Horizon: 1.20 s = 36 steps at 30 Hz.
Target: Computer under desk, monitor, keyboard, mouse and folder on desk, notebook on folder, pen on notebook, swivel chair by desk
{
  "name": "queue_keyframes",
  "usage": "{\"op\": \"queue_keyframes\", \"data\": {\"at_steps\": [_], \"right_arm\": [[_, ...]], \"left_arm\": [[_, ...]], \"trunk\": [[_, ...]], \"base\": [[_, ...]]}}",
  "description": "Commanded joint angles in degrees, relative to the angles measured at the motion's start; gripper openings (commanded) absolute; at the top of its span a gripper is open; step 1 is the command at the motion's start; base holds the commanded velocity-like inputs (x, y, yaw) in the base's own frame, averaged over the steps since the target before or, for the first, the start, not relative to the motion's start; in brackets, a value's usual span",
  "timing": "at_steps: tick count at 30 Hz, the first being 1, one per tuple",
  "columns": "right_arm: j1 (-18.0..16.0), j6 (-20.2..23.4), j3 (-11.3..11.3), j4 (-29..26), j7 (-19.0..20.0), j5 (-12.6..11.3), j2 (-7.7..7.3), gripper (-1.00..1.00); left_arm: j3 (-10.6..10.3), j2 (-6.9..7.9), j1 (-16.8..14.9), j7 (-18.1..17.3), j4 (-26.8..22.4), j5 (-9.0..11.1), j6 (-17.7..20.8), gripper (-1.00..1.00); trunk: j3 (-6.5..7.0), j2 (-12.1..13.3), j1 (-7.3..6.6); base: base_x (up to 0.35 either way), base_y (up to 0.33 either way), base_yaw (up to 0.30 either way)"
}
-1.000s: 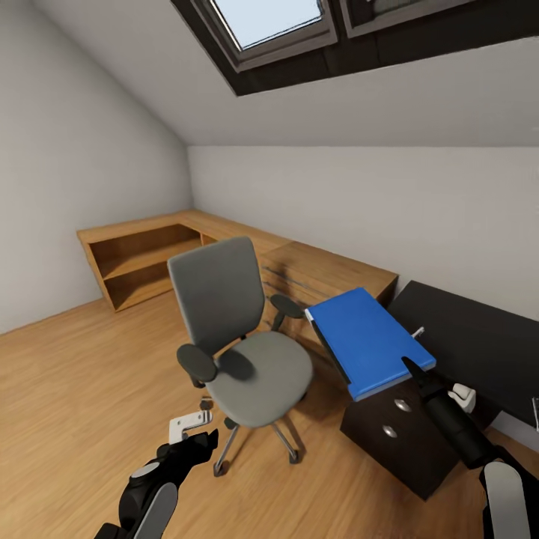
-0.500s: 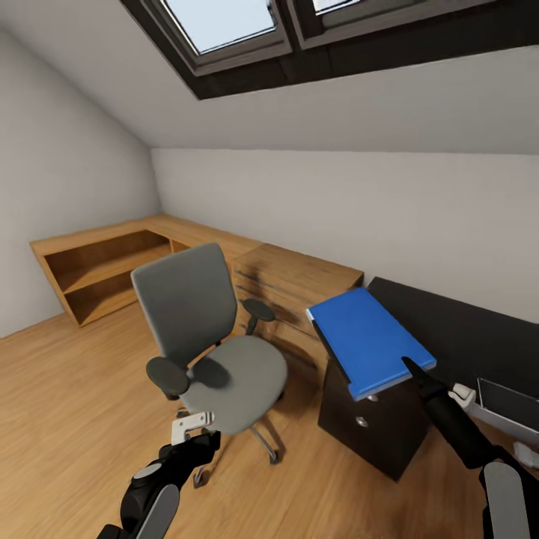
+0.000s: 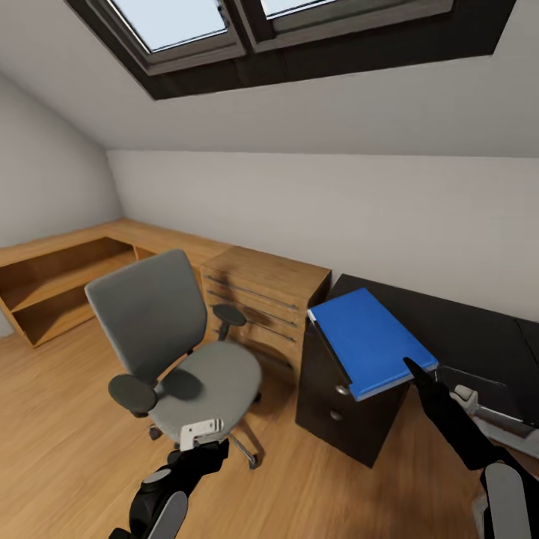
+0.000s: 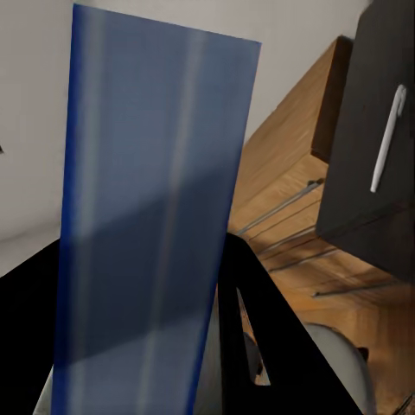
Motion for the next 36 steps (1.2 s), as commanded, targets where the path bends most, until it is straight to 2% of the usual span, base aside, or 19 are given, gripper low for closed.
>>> {"op": "queue_keyframes", "data": {"at_steps": [1, 10, 19, 26, 33, 36], "right_arm": [[-0.1, 0.4, -0.2, 0.0, 0.1, -0.2, 0.05, -1.0], [-0.1, 0.3, -0.2, 0.0, -1.5, -0.2, 0.13, -1.0], [-0.1, 0.3, -0.3, 0.0, -1.6, -0.2, 0.04, -1.0], [-0.1, 0.2, -0.3, 0.0, -1.6, -0.2, -0.05, -1.0], [-0.1, 0.4, -0.6, 0.0, -1.2, -0.4, -0.34, -1.0], [-0.1, 0.8, -0.6, 0.0, -1.3, -1.5, -0.38, -1.0]], "left_arm": [[-0.2, 0.03, 0.0, 0.6, 0.0, 0.6, 0.1, 1.0], [-1.6, -0.04, 0.0, 0.7, 0.2, 0.5, 0.1, 1.0], [-1.7, 0.13, 0.0, 0.7, 0.2, 0.5, 0.1, 1.0], [-1.8, 0.06, 0.0, 0.7, 0.2, 0.5, 0.1, 1.0], [-1.7, 0.05, 0.0, 0.7, 0.2, 0.5, 0.1, 1.0], [-1.7, 0.09, 0.0, 0.7, 0.2, 0.6, 0.1, 1.0]], "trunk": [[-0.06, 0.0, 0.03], [-0.06, 0.0, 0.03], [-0.06, 0.0, 0.03], [-0.07, 0.0, 0.03], [-0.11, 0.0, 0.03], [-0.11, 0.0, 0.03]], "base": [[0.276, 0.0, -0.265], [0.193, 0.004, -0.265], [0.171, 0.084, -0.265], [0.039, 0.01, -0.264], [0.002, 0.001, -0.093], [0.0, 0.0, -0.008]]}}
